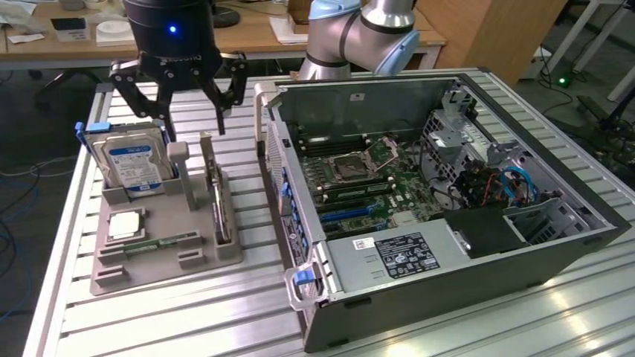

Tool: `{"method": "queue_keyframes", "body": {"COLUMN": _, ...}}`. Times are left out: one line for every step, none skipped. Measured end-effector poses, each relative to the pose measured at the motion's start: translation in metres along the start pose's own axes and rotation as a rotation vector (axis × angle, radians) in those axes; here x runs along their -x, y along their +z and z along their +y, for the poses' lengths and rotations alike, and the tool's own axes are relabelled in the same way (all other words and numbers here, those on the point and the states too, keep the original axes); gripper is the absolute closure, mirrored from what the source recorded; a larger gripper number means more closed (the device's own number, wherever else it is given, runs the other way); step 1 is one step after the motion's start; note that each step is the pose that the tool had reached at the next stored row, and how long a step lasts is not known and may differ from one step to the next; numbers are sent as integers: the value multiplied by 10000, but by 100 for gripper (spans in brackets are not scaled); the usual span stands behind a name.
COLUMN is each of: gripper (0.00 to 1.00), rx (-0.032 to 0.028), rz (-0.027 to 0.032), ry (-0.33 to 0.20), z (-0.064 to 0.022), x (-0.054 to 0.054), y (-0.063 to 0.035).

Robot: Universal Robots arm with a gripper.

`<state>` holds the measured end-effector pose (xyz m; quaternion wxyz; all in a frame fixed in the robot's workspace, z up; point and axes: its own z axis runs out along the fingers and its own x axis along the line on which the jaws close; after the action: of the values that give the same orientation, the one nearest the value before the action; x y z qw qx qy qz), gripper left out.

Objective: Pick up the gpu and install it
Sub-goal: 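Pick up the gpu and move the gpu toward the slot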

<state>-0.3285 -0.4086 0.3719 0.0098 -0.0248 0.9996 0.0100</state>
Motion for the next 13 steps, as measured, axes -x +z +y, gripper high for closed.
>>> {"method": "queue_keyframes", "body": {"gripper": 35, "rx": -13, "rz": 2, "ry": -30, "z": -1, "x": 1, "y": 9}}
{"method": "queue_keyframes", "body": {"gripper": 35, "rx": -13, "rz": 3, "ry": -51, "z": -1, "x": 0, "y": 23}}
{"method": "queue_keyframes", "body": {"gripper": 35, "rx": -13, "rz": 3, "ry": -65, "z": -1, "x": 0, "y": 37}}
{"method": "queue_keyframes", "body": {"gripper": 35, "rx": -13, "rz": 3, "ry": -75, "z": -1, "x": -2, "y": 53}}
{"method": "queue_keyframes", "body": {"gripper": 35, "rx": -13, "rz": 3, "ry": -86, "z": -1, "x": -2, "y": 67}}
{"method": "queue_keyframes", "body": {"gripper": 35, "rx": -13, "rz": 4, "ry": -98, "z": -1, "x": -2, "y": 82}}
{"method": "queue_keyframes", "body": {"gripper": 35, "rx": -13, "rz": 4, "ry": -109, "z": -2, "x": -3, "y": 95}}
{"method": "queue_keyframes", "body": {"gripper": 35, "rx": -12, "rz": 4, "ry": -120, "z": -2, "x": -3, "y": 109}}
{"method": "queue_keyframes", "body": {"gripper": 35, "rx": -12, "rz": 5, "ry": -132, "z": -2, "x": -3, "y": 123}}
{"method": "queue_keyframes", "body": {"gripper": 35, "rx": -12, "rz": 4, "ry": -145, "z": -3, "x": -3, "y": 138}}
{"method": "queue_keyframes", "body": {"gripper": 35, "rx": -11, "rz": 4, "ry": -156, "z": -4, "x": -4, "y": 151}}
{"method": "queue_keyframes", "body": {"gripper": 35, "rx": -11, "rz": 5, "ry": -168, "z": -4, "x": -4, "y": 164}}
{"method": "queue_keyframes", "body": {"gripper": 35, "rx": -11, "rz": 5, "ry": -178, "z": -5, "x": -4, "y": 176}}
